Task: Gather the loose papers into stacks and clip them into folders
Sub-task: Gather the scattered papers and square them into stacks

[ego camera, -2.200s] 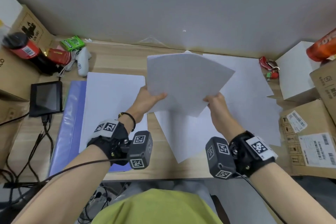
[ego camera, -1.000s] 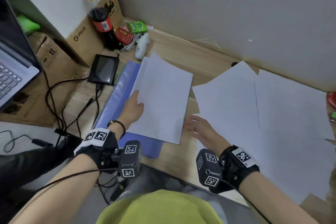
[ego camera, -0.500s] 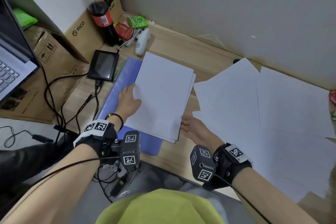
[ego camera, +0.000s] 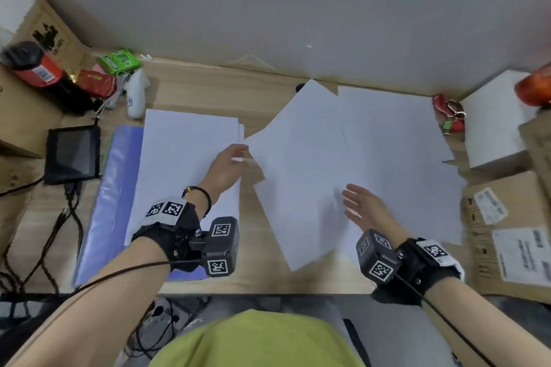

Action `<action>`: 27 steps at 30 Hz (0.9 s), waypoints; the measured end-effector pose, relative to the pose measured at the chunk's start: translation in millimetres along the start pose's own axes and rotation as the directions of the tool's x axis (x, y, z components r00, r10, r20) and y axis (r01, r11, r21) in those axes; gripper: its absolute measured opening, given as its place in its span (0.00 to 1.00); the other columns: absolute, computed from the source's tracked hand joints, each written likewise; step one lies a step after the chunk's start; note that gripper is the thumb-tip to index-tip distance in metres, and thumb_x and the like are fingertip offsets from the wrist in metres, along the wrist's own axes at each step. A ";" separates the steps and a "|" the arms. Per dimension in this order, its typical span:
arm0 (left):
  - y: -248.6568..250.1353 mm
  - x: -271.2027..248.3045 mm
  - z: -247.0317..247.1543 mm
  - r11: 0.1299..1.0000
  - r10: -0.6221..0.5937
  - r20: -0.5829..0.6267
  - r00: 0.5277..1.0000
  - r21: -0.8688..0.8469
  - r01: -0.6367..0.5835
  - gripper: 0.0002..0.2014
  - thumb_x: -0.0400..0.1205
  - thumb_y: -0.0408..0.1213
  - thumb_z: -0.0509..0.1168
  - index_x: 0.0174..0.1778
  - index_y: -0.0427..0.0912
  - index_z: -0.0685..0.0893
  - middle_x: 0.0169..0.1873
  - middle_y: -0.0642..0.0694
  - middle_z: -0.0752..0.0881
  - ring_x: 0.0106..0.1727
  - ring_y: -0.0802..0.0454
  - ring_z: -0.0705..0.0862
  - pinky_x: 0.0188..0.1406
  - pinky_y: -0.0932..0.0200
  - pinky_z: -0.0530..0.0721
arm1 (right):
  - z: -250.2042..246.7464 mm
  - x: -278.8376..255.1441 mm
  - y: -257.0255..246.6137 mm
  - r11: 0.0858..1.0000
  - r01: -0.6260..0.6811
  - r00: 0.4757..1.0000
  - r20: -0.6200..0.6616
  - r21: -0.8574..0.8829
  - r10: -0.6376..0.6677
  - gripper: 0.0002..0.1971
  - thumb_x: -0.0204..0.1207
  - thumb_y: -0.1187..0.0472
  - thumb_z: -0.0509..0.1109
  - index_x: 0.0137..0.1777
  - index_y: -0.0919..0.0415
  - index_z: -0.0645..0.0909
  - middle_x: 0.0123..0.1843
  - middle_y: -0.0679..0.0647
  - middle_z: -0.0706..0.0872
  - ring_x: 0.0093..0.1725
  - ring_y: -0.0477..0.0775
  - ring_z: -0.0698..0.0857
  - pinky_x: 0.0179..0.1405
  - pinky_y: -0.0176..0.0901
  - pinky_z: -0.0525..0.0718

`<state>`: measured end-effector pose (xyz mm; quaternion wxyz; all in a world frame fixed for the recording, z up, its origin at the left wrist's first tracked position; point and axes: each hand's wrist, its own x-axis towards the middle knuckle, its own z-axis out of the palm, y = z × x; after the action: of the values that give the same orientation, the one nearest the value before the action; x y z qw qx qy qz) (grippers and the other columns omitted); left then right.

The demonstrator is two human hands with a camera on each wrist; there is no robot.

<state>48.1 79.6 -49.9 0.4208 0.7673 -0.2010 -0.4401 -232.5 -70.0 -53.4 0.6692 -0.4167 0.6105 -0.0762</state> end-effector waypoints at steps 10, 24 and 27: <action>-7.8 10.3 67.4 0.945 -0.103 0.206 0.973 0.324 0.031 0.27 0.80 0.35 0.69 0.75 0.44 0.71 0.70 0.40 0.75 0.67 0.45 0.77 0.61 0.57 0.75 | -41.6 -25.0 55.5 0.967 0.019 0.998 -0.050 -0.253 -0.033 0.23 0.84 0.67 0.56 0.78 0.53 0.70 0.86 0.49 0.53 0.84 0.51 0.56 0.77 0.44 0.58; -5.7 -3.0 73.9 0.891 -0.186 0.472 0.862 0.451 -0.055 0.25 0.83 0.44 0.65 0.77 0.45 0.72 0.73 0.46 0.76 0.71 0.46 0.77 0.73 0.47 0.74 | -44.9 -21.2 34.7 0.998 0.021 0.999 0.027 -0.054 -0.020 0.14 0.84 0.67 0.58 0.61 0.51 0.80 0.66 0.52 0.80 0.74 0.56 0.74 0.68 0.52 0.73; 10.2 -4.6 61.0 0.924 -0.081 0.438 0.895 0.370 -0.097 0.19 0.85 0.42 0.63 0.73 0.46 0.77 0.68 0.49 0.80 0.68 0.48 0.79 0.71 0.48 0.76 | -59.8 -3.3 21.8 0.998 0.056 0.987 -0.146 -0.030 -0.059 0.18 0.84 0.67 0.59 0.72 0.55 0.75 0.75 0.53 0.74 0.75 0.53 0.70 0.68 0.46 0.68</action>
<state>-5.2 48.3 -55.0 0.2077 0.7124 -0.3768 -0.5544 -294.8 -81.8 -59.5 0.6144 -0.4362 0.6468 -0.1180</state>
